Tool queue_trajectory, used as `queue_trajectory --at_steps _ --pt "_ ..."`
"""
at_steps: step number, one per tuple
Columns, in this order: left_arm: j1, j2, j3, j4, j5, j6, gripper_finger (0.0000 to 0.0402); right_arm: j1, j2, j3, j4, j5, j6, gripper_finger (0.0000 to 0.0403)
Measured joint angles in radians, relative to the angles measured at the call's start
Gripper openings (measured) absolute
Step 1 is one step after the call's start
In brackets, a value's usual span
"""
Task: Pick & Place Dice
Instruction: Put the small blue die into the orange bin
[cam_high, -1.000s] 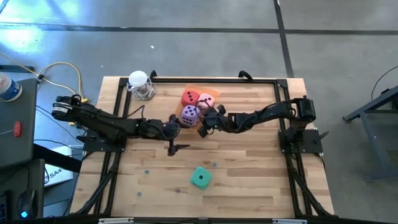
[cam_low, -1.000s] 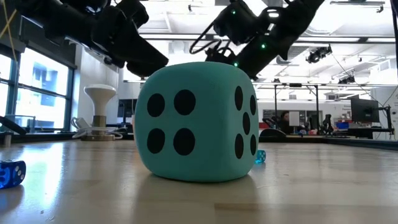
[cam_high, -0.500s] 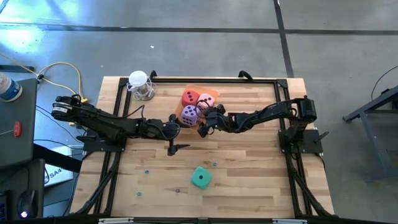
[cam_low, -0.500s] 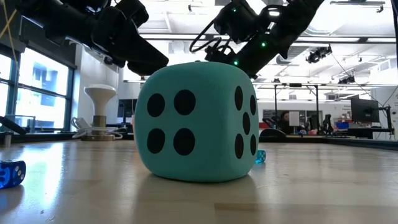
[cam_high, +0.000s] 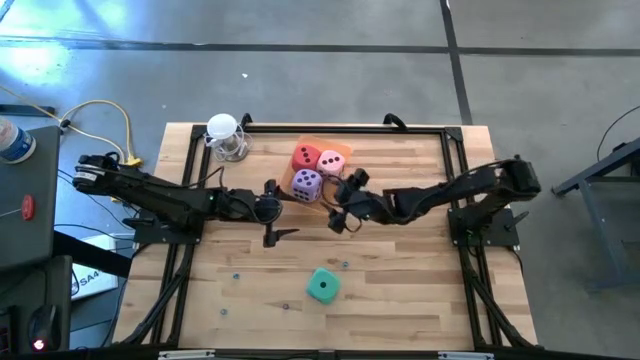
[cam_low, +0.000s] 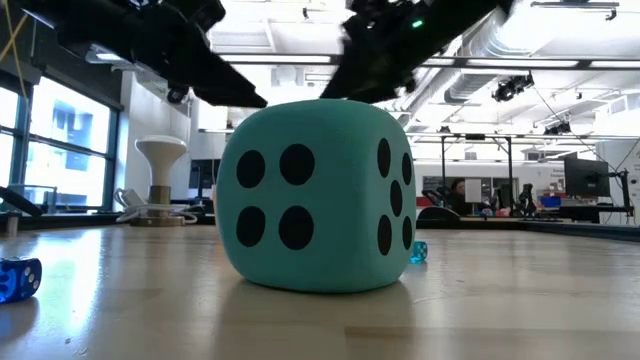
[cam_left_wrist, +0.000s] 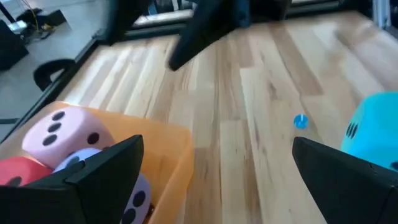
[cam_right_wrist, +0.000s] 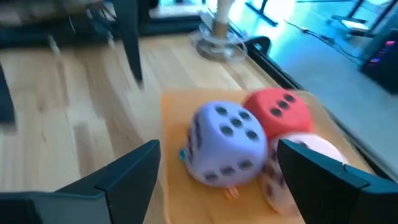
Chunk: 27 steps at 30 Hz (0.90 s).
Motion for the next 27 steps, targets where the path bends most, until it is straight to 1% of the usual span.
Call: queue_trajectory --at_steps 4,6,9,11,13,15,19,21,23,25,27 --pt "-0.009 -0.069 0.0 -0.074 0.001 -0.02 0.04 0.047 -0.02 0.001 -0.097 0.025 0.054 0.0307" --pt "-0.02 -0.105 0.0 -0.147 0.003 -0.029 0.04 0.067 -0.019 -0.004 -0.144 0.03 0.076 0.0304" --pt "-0.049 -0.157 0.001 -0.287 0.005 -0.088 0.04 0.086 -0.005 0.0 -0.114 0.017 0.081 0.0301" --pt "-0.076 -0.199 0.0 -0.403 0.007 -0.169 0.04 0.1 0.004 -0.001 -0.095 0.018 0.077 0.0299" --pt "-0.113 -0.228 0.0 -0.484 0.007 -0.249 0.04 0.105 0.006 -0.002 -0.077 0.017 0.065 0.0296" --pt "-0.163 -0.249 0.0 -0.566 0.007 -0.297 0.04 0.105 0.003 0.0 -0.047 0.014 0.05 0.0293" --pt "-0.298 -0.231 -0.001 -0.633 -0.006 -0.332 0.04 0.103 0.004 -0.001 -0.045 0.015 0.048 0.0288" --pt "-0.353 -0.205 0.0 -0.626 -0.062 -0.356 0.04 0.103 0.003 -0.001 -0.043 0.015 0.048 0.0286" --pt "-0.397 -0.179 0.0 -0.656 -0.129 -0.381 0.04 0.103 0.013 -0.001 -0.043 0.015 0.045 0.0285" --pt "-0.426 -0.15 0.001 -0.692 -0.164 -0.42 0.04 0.103 0.019 -0.002 -0.044 0.015 0.032 0.0285" --pt "-0.447 -0.122 0.0 -0.741 -0.172 -0.484 0.04 0.103 0.021 -0.003 -0.035 -0.002 -0.003 0.0285"
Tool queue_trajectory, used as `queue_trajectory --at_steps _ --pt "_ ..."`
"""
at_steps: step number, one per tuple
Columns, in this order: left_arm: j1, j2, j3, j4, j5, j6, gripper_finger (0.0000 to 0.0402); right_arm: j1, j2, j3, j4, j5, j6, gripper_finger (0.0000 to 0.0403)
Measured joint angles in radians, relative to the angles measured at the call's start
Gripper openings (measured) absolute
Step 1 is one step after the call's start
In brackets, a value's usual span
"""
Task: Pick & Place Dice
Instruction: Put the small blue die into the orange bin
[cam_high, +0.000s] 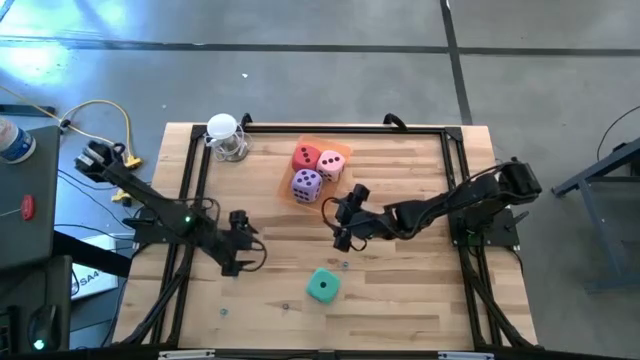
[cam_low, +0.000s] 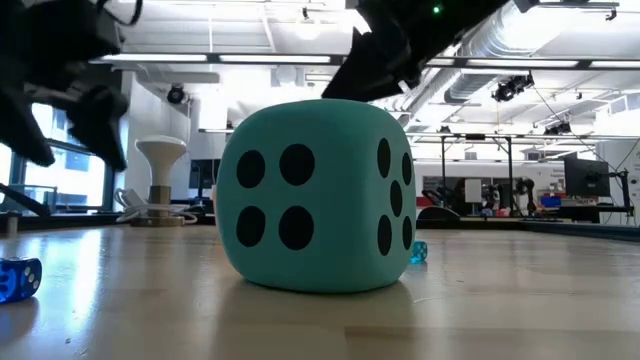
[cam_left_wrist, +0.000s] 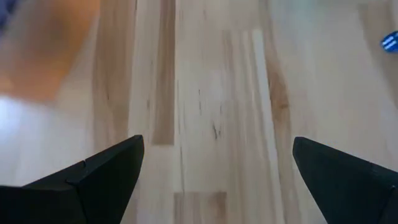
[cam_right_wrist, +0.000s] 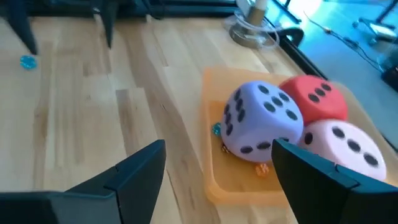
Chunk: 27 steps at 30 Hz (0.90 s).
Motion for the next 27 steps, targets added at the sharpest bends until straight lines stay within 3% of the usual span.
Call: queue_trajectory --at_steps 4,9,17,27 --pt "-0.033 0.058 0.0 -0.039 0.014 -0.09 0.04 -0.018 0.044 0.001 0.053 -0.062 -0.064 0.0285" --pt "-0.064 0.096 0.001 -0.039 0.089 -0.123 0.04 -0.039 0.079 0.001 0.124 -0.056 -0.103 0.0285" --pt "-0.152 0.095 0.002 -0.025 0.159 -0.199 0.04 -0.069 0.079 0.001 0.172 -0.107 -0.108 0.0285" --pt "-0.175 0.096 0.001 -0.015 0.213 -0.238 0.04 -0.089 0.079 0.001 0.221 -0.193 -0.107 0.0285"
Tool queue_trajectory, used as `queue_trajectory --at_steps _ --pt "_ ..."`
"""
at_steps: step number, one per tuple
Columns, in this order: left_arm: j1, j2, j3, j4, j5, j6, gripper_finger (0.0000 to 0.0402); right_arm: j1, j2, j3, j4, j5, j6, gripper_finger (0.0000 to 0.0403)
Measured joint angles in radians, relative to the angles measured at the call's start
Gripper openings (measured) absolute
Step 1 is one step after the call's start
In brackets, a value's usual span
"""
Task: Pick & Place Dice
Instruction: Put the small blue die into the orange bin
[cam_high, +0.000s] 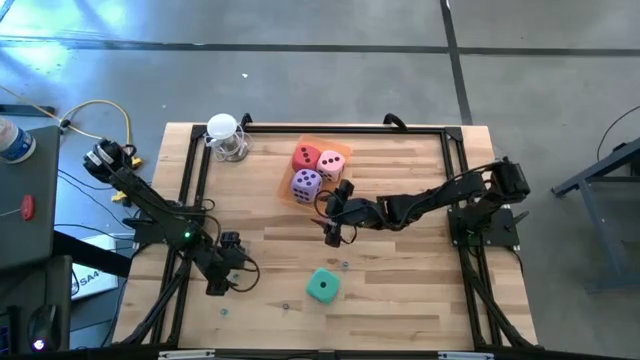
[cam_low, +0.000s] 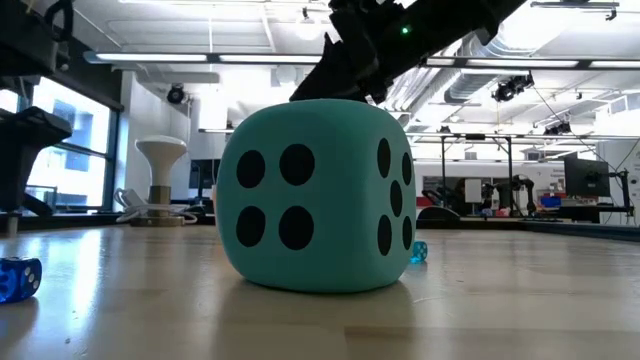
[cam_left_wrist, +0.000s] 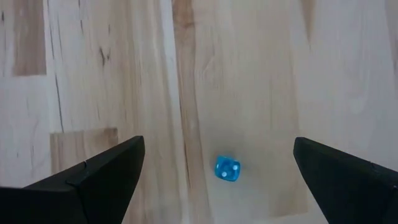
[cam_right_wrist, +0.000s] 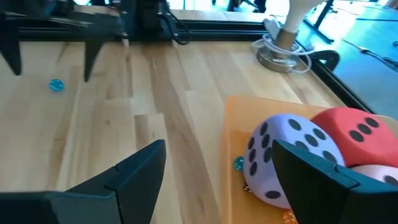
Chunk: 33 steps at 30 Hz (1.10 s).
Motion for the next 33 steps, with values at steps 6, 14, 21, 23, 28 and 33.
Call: queue_trajectory --at_steps 6,14,21,23,28,33 --pt "0.0 0.0 0.0 0.002 0.015 -0.151 0.04 0.001 0.0 0.0 0.003 -0.072 -0.006 0.0285" --pt "-0.037 0.0 0.0 0.001 0.042 -0.199 0.04 0.001 0.0 0.0 0.071 -0.072 0.005 0.0285" --pt "-0.135 0.0 0.0 0.0 -0.027 -0.07 0.04 0.002 0.0 0.0 0.115 -0.072 0.005 0.0285" --pt "-0.152 0.0 0.0 -0.005 -0.082 -0.055 0.04 0.002 -0.001 0.0 0.12 -0.073 0.005 0.0285" --pt "-0.163 0.014 -0.003 -0.009 -0.121 -0.061 0.04 0.002 -0.001 0.0 0.126 -0.072 0.005 0.0285" --pt "-0.171 0.092 -0.003 -0.009 -0.114 -0.106 0.04 0.002 -0.001 0.0 0.149 -0.073 0.005 0.0285"
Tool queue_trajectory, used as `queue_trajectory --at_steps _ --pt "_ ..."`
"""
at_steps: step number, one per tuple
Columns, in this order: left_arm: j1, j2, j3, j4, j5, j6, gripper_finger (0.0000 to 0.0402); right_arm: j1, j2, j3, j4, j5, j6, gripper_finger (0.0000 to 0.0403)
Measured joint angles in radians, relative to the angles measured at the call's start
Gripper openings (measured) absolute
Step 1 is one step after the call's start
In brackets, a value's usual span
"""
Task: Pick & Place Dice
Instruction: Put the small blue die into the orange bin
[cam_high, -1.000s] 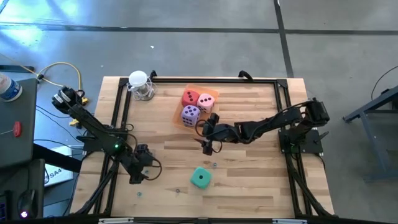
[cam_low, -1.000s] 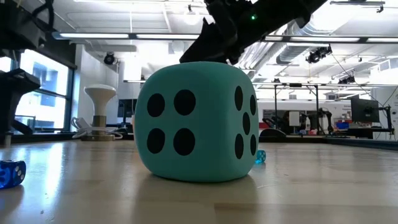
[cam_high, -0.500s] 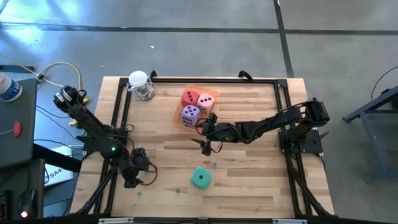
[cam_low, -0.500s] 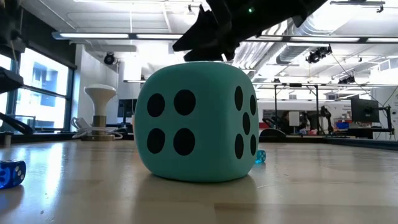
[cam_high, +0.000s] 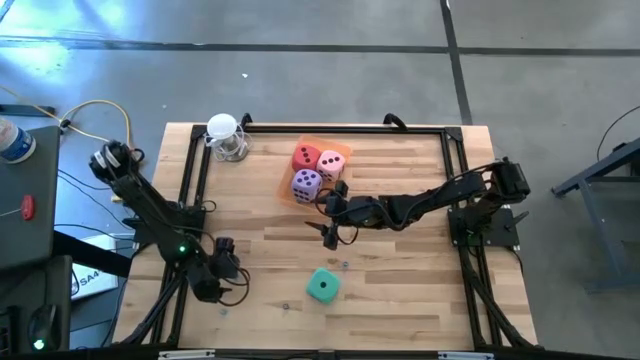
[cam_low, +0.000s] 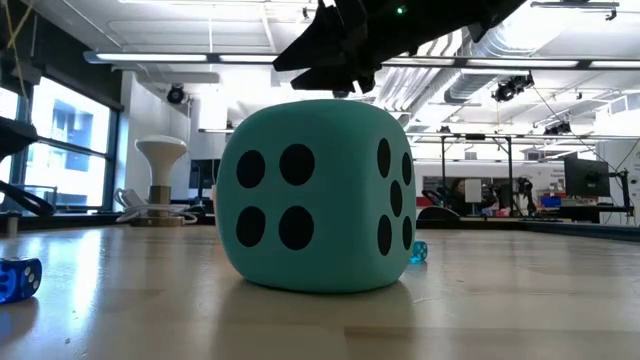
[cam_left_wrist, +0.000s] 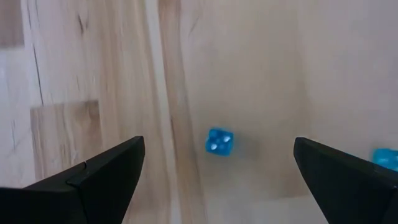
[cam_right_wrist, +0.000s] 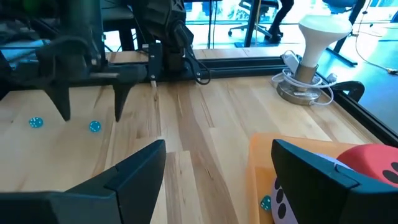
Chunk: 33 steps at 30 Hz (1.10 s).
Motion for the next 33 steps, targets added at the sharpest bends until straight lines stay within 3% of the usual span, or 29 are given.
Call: queue_trajectory --at_steps 6,20,33 --pt "0.005 0.086 0.0 0.008 0.003 -0.024 0.04 0.0 0.0 0.0 0.0 0.0 0.0 0.0285" --pt "0.016 0.094 0.001 0.001 0.026 -0.059 0.0397 0.002 0.0 0.0 -0.003 0.0 0.004 0.0285" --pt "0.081 0.095 -0.001 -0.008 0.099 0.021 0.0315 0.002 0.0 0.0 -0.008 0.0 0.004 0.0285"
